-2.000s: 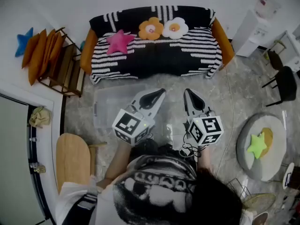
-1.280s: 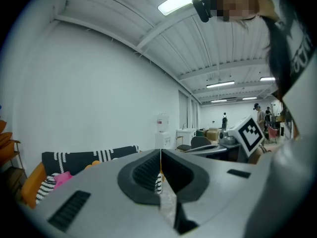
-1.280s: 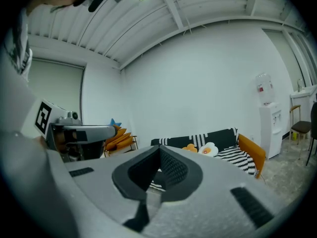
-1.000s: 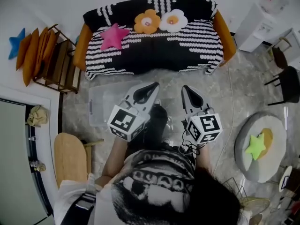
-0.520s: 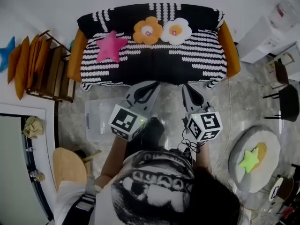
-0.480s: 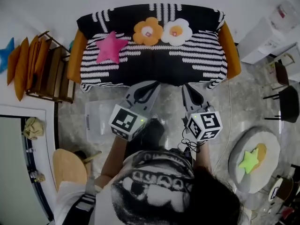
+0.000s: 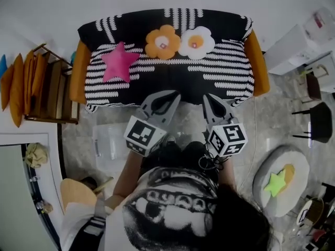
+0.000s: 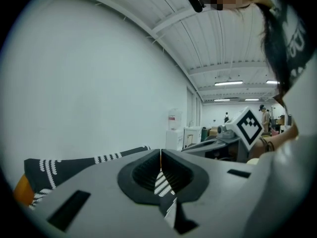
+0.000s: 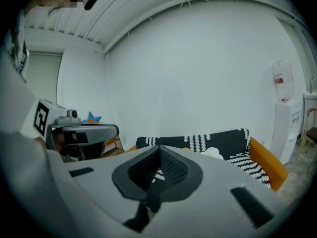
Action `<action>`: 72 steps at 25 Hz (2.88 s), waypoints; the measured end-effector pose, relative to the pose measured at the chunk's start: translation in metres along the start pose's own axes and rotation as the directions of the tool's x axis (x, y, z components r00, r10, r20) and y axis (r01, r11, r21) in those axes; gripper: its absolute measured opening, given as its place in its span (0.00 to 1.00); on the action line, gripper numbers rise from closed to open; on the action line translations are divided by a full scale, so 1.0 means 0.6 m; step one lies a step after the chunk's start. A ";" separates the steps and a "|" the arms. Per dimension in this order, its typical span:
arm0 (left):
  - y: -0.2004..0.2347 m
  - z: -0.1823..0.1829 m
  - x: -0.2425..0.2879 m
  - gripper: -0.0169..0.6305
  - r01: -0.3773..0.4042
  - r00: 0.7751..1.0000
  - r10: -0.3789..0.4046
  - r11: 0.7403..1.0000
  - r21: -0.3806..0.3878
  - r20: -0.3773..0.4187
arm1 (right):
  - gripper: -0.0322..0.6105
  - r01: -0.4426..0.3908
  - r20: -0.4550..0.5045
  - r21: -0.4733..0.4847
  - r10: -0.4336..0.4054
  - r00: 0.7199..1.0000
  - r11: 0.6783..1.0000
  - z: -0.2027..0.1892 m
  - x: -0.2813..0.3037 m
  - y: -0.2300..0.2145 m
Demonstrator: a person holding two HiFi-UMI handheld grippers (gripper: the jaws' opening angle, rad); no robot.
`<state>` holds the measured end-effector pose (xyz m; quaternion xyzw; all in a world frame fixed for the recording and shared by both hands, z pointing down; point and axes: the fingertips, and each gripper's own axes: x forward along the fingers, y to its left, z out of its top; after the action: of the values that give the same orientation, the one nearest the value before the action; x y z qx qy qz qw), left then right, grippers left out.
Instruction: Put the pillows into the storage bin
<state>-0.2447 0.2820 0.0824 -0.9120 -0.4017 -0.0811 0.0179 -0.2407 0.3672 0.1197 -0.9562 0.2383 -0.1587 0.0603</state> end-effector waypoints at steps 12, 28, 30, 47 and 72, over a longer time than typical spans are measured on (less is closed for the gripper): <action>0.086 -0.034 0.179 0.04 -0.043 0.997 0.041 0.999 -0.028 -0.066 | 0.06 -0.073 -0.056 0.059 0.076 0.996 0.996 0.000 0.172 -0.167; 0.250 -0.011 0.551 0.04 -0.180 0.980 0.175 0.982 -0.048 -0.097 | 0.06 -0.221 -0.219 0.092 0.236 0.947 0.971 0.000 0.516 -0.533; 0.268 -0.026 0.580 0.04 -0.194 0.976 0.187 0.979 -0.058 -0.109 | 0.06 -0.216 -0.248 0.091 0.233 0.941 0.972 -0.028 0.560 -0.580; 0.458 -0.299 0.697 0.04 -0.323 0.912 0.264 0.934 -0.154 -0.312 | 0.48 -0.166 -0.623 -0.005 0.127 0.772 0.986 -0.422 0.960 -0.901; 0.429 -0.336 0.492 0.04 -0.506 0.835 0.438 0.849 -0.151 -0.332 | 0.21 -0.206 -0.722 -0.087 0.081 0.687 0.975 -0.367 0.858 -0.761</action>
<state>0.1137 0.3038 0.3378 -0.9571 -0.1435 -0.2513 -0.0118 0.3156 0.5154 0.5560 -0.7995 0.3293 -0.4920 -0.1020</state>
